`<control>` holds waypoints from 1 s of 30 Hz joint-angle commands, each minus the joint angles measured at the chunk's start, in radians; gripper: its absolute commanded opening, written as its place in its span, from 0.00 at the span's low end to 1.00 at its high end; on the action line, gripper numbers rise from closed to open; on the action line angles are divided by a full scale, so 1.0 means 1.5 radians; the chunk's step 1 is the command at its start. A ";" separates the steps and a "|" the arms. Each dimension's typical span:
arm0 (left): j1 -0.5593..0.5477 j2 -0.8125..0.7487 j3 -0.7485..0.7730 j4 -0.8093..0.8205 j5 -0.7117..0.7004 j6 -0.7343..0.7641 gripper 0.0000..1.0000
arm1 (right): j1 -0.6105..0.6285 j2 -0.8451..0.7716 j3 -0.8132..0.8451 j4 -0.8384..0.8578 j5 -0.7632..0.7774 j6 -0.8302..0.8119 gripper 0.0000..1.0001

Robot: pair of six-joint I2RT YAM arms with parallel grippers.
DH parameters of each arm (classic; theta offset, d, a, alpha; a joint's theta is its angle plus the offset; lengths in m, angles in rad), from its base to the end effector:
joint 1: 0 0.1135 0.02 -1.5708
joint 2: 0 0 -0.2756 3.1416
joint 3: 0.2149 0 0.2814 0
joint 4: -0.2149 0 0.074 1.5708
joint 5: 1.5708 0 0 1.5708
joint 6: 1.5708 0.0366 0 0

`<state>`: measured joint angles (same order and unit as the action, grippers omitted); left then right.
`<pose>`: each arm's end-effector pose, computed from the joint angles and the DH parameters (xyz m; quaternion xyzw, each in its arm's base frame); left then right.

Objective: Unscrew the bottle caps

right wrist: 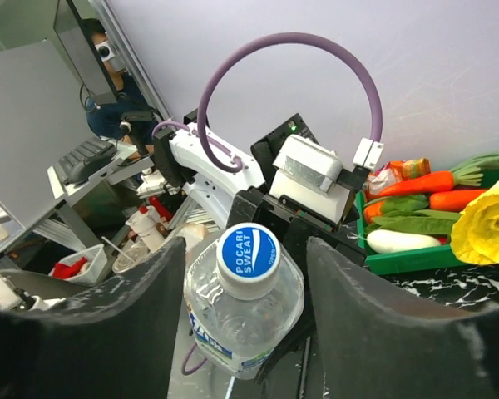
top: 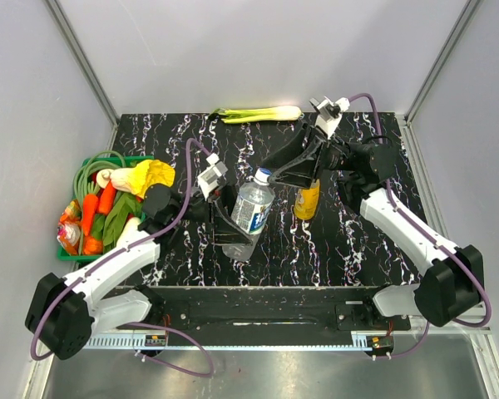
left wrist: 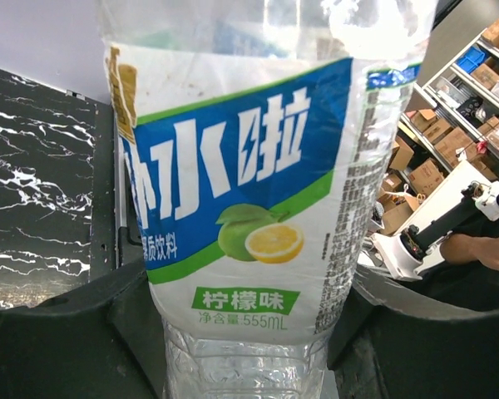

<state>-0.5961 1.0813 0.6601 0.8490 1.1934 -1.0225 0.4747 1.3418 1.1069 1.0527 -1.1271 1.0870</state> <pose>0.1840 -0.1660 0.3354 0.3673 0.5373 -0.7133 0.2601 0.2518 0.1666 0.4417 -0.3800 0.4461 0.6929 0.4202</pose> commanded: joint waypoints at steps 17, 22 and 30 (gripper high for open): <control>-0.002 -0.071 0.178 -0.720 -0.242 0.513 0.03 | -0.030 -0.097 0.071 -0.494 0.284 -0.267 1.00; -0.024 -0.074 0.210 -0.821 -0.416 0.562 0.00 | -0.030 -0.064 0.101 -0.574 0.297 -0.253 1.00; -0.094 -0.056 0.245 -0.915 -0.719 0.572 0.00 | -0.028 -0.011 0.117 -0.604 0.270 -0.204 1.00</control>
<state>-0.6926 1.0000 0.9646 -0.4549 0.4175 -0.1947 0.4335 1.3087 1.2381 0.1791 -0.7174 0.7448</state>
